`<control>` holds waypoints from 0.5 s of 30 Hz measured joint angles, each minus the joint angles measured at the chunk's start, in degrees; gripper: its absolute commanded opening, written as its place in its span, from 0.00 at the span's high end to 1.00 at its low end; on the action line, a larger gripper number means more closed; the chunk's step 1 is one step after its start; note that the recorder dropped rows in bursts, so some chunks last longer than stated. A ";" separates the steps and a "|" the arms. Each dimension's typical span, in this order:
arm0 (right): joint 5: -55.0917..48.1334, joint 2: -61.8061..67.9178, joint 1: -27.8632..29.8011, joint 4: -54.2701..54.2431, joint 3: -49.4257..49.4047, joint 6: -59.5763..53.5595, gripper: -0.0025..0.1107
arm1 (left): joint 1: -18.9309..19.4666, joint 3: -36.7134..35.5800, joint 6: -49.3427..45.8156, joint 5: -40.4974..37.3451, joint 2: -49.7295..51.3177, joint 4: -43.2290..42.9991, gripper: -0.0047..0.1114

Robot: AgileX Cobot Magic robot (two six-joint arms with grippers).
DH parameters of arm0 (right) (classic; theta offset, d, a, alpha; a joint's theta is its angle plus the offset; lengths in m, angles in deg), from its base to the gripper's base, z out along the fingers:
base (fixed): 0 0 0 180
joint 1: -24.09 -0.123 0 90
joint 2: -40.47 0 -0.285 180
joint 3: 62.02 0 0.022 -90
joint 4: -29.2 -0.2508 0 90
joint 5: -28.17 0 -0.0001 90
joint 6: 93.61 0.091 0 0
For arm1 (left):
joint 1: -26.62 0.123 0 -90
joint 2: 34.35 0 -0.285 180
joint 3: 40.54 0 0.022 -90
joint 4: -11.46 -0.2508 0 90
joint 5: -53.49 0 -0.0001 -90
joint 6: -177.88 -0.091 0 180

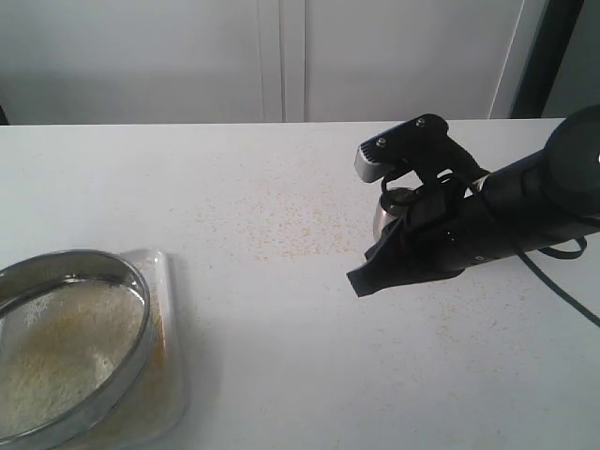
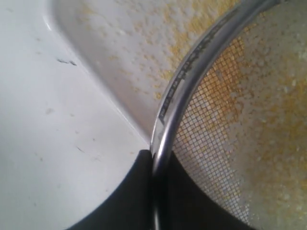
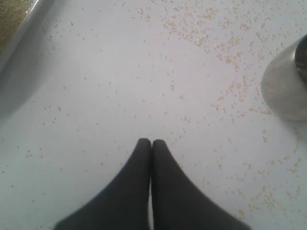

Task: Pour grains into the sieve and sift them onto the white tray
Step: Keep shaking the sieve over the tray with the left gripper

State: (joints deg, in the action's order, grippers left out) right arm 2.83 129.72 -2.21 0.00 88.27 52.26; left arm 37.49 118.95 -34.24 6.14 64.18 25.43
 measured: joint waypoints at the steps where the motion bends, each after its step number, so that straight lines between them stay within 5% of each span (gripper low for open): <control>1: 0.00 0.00 0.00 -0.11 0.00 0.00 0.98 | 0.00 -0.12 2.63 -0.54 0.00 -0.27 0.96; 5: 0.00 0.00 0.00 -0.35 0.00 0.00 0.98 | 0.54 -0.12 20.33 4.29 0.00 0.45 0.96; 11: -0.23 0.00 0.00 -0.45 0.00 0.00 0.98 | 0.93 -0.02 3.78 1.77 0.06 1.11 0.96; 15: -0.23 0.00 0.00 -0.45 0.00 0.00 0.98 | 1.08 -0.15 11.71 0.63 0.20 -0.06 0.96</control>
State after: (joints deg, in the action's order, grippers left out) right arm 2.60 129.72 -2.21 -0.45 88.27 52.26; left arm 38.58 118.80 -22.53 6.77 64.38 25.37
